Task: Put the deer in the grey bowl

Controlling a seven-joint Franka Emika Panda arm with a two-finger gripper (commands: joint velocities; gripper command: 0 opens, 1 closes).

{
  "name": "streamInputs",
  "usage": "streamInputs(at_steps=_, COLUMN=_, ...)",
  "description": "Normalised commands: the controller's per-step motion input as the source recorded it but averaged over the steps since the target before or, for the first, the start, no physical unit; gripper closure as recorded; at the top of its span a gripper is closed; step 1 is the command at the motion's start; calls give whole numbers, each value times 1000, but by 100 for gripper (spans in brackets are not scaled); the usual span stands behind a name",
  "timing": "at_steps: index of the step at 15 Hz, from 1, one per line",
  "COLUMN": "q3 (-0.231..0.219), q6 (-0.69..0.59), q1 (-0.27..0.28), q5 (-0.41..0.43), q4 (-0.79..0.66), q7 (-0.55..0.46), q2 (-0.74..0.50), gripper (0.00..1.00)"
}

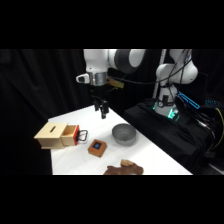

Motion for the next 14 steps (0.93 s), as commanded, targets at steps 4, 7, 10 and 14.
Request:
streamInputs(at_steps=4, q3=36, q6=-14, q1=4, q5=-15, q4=9, q7=41, q2=-7, gripper=0)
streamInputs(at_steps=7, q3=104, q6=-19, q1=102, q5=-50, q4=4, q7=167, q2=-26, gripper=0)
streamInputs(at_steps=10, q3=146, q6=-7, q1=173, q5=-71, q4=1, q7=249, q2=-30, gripper=0)
streamInputs(at_steps=14, q3=139, q6=66, q1=184, q5=-122, q4=67, q7=267, q2=60, gripper=0)
